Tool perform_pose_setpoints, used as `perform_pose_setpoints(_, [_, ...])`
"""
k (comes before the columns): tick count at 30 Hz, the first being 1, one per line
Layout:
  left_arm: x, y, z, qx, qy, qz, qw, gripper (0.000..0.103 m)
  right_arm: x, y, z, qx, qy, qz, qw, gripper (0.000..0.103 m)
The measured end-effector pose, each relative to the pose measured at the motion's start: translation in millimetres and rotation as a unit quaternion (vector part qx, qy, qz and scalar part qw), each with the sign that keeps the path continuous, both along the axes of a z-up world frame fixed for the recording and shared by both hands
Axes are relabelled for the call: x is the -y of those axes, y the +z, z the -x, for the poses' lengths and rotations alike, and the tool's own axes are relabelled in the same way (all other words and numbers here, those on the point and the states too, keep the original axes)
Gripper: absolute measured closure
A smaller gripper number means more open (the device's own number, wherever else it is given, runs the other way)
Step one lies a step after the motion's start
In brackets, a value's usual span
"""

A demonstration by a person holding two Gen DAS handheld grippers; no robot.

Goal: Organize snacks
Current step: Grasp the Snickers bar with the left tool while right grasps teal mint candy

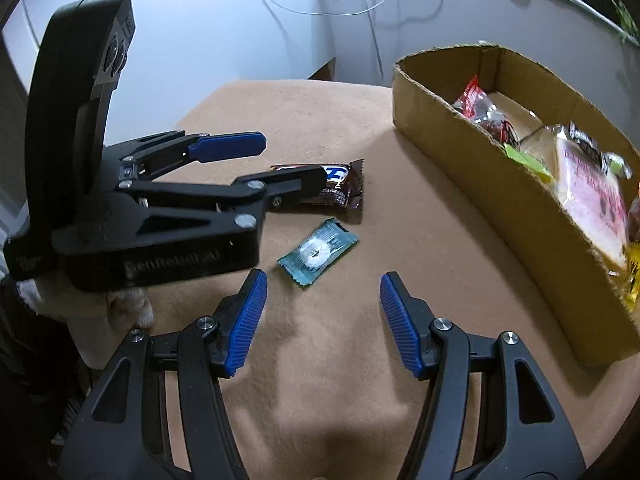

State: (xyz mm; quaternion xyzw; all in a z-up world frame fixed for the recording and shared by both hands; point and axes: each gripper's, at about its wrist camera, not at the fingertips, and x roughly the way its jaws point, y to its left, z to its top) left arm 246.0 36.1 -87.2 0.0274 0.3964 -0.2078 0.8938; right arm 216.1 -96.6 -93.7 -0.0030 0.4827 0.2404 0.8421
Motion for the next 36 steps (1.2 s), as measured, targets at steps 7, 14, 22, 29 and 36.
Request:
perform_pose_setpoints(7, [14, -6, -5, 0.008, -0.017, -0.031, 0.9993, 0.035, 10, -11, 8, -0.005, -0.033, -0.033, 0.999, 0.041])
perform_pose_setpoints(14, [18, -13, -9, 0.003, -0.013, -0.046, 0.9989, 0.047, 8, -11, -1, -0.007, -0.030, -0.028, 0.999, 0.041])
perform_pose_setpoints(22, [12, -17, -17, -0.020, 0.000, -0.035, 0.9992, 0.067, -4, -8, -9, -0.002, -0.021, 0.003, 1.000, 0.041])
perform_pose_setpoints(29, [3, -16, -15, -0.024, 0.010, -0.026, 0.9993, 0.073, -28, -8, -9, 0.007, -0.005, 0.032, 0.999, 0.042])
perform_pose_setpoints(36, [-12, -18, -12, -0.036, 0.022, -0.014, 0.9990, 0.069, -46, -11, -8, 0.029, 0.005, 0.083, 0.996, 0.058])
